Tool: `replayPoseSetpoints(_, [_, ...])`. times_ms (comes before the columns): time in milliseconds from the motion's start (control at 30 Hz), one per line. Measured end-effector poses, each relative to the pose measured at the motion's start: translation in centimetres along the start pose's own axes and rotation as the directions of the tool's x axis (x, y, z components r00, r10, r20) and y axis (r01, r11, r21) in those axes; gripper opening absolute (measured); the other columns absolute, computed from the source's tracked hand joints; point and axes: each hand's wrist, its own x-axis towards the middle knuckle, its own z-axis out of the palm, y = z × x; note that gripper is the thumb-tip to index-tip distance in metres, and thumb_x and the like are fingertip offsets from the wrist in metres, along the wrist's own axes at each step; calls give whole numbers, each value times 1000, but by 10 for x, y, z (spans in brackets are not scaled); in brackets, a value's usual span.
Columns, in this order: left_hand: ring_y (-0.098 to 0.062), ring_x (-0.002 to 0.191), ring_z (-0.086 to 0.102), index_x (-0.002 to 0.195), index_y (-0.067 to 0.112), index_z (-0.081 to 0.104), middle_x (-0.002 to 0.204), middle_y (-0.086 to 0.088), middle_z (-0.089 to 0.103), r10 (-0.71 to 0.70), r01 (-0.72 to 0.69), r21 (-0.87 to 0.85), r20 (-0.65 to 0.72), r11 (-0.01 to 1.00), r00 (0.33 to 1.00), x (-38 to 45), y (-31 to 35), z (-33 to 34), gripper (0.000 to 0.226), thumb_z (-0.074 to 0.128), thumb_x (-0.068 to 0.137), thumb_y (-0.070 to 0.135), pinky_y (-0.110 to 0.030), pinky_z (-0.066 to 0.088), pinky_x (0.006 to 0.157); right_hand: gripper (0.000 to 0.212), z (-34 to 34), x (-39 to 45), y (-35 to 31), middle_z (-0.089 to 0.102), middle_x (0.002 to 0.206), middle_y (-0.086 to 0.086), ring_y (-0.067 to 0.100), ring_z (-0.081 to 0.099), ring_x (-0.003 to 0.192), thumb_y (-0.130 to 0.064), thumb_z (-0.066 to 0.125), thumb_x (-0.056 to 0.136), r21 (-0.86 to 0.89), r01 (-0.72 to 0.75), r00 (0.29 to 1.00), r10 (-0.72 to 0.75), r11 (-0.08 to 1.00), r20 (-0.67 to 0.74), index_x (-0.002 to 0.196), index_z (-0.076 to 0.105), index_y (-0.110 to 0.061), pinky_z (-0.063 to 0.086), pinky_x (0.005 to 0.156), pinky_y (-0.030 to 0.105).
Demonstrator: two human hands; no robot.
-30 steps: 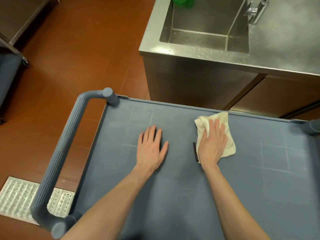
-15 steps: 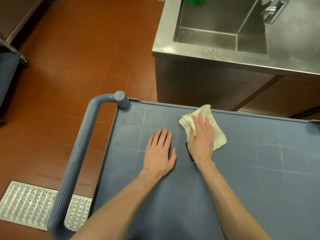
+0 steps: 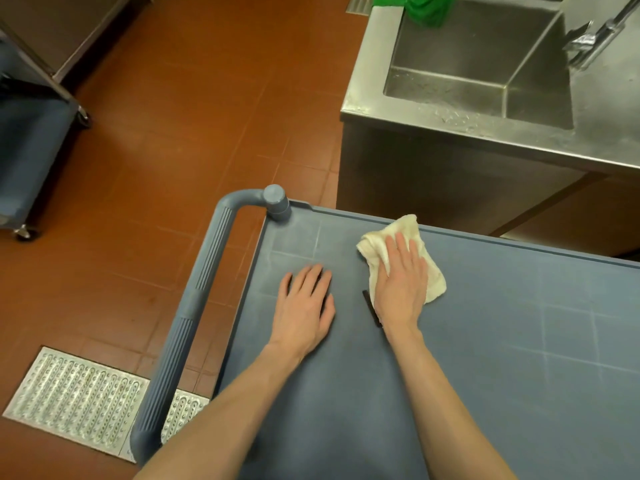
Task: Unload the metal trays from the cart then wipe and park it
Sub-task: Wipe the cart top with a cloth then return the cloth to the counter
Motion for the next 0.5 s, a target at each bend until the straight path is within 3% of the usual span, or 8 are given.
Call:
replayPoseSetpoints(67, [-34,140,55,142,11,64,150,-13,60,-54,55,37,-14,998,998,-6,-17,-4,49,45,103,32,-61,40,116,52,-1,-4,-6,38,169,4,29,30,158,-22,50,110,19,-122,991,123,992,-50,160,42,-20,23,128,48])
replayPoseSetpoints(167, [-35,150,45,153,12,55,159,-14,51,-48,46,61,35,997,998,-14,-27,-5,56,40,104,34,-62,34,121,49,1,-6,-16,34,171,5,31,25,160,-20,47,110,51,-166,983,169,985,-65,159,43,-19,22,128,49])
replayPoseSetpoints(333, [-34,159,29,161,12,44,168,-13,39,-59,55,46,78,997,995,-15,-22,-1,61,36,105,36,-61,25,127,46,4,3,-23,46,160,7,32,39,150,-14,49,106,60,-64,997,66,996,-35,152,49,-18,33,121,52])
replayPoseSetpoints(433, [-35,159,28,161,12,42,168,-13,38,-43,38,56,92,998,995,-14,-26,-3,62,36,105,37,-61,24,127,44,10,11,-36,53,151,8,31,44,143,-14,50,103,41,32,999,-32,999,3,147,52,-16,36,117,50])
replayPoseSetpoints(500, [-36,158,31,160,11,45,167,-14,41,-29,25,51,80,998,996,-15,-28,-4,62,41,104,37,-61,26,126,46,16,14,-49,49,157,6,30,40,148,-16,52,104,39,129,991,-130,991,34,150,50,-17,34,120,49])
